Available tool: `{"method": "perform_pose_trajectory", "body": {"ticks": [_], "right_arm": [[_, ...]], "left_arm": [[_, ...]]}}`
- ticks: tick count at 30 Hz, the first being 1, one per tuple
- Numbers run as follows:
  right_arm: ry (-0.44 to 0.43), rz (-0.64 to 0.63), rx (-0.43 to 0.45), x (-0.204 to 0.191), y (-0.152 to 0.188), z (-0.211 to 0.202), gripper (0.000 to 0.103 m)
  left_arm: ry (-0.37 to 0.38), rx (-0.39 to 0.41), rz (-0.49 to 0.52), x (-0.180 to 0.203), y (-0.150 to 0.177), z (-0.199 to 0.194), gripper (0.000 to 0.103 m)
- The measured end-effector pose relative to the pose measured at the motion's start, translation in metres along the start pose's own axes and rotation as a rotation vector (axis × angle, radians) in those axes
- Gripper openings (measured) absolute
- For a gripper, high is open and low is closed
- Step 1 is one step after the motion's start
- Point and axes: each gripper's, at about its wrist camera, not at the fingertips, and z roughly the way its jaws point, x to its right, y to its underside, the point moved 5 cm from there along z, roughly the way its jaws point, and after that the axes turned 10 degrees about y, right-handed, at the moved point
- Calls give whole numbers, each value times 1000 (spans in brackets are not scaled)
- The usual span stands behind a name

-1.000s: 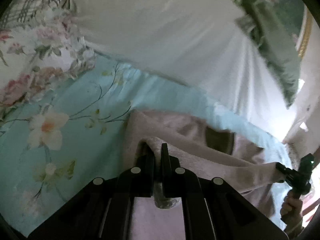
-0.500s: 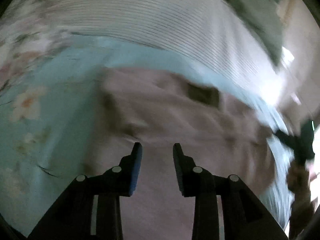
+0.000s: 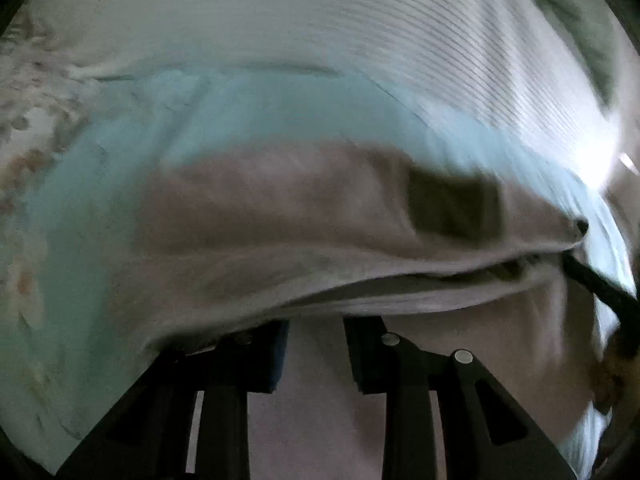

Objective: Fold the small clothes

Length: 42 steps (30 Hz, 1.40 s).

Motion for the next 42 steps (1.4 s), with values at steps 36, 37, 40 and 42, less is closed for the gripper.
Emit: {"method": "perform_pose_trajectory", "body": {"ticks": [36,37,40,42], "right_arm": [[-106,344,60,22,157,-118,35],[-115,338,61,18,158,-120,36],[-140,323,62,9,161,-123,36],[-154,309,61,3,161,-125,36]], "left_arm": [[267,92,-392,-6,217,-135,66],[282,93,-412,-5,218,-133,70],[342,88,-487,0,209,-118,80],[342,101,-506,4,200,-110,81]]}}
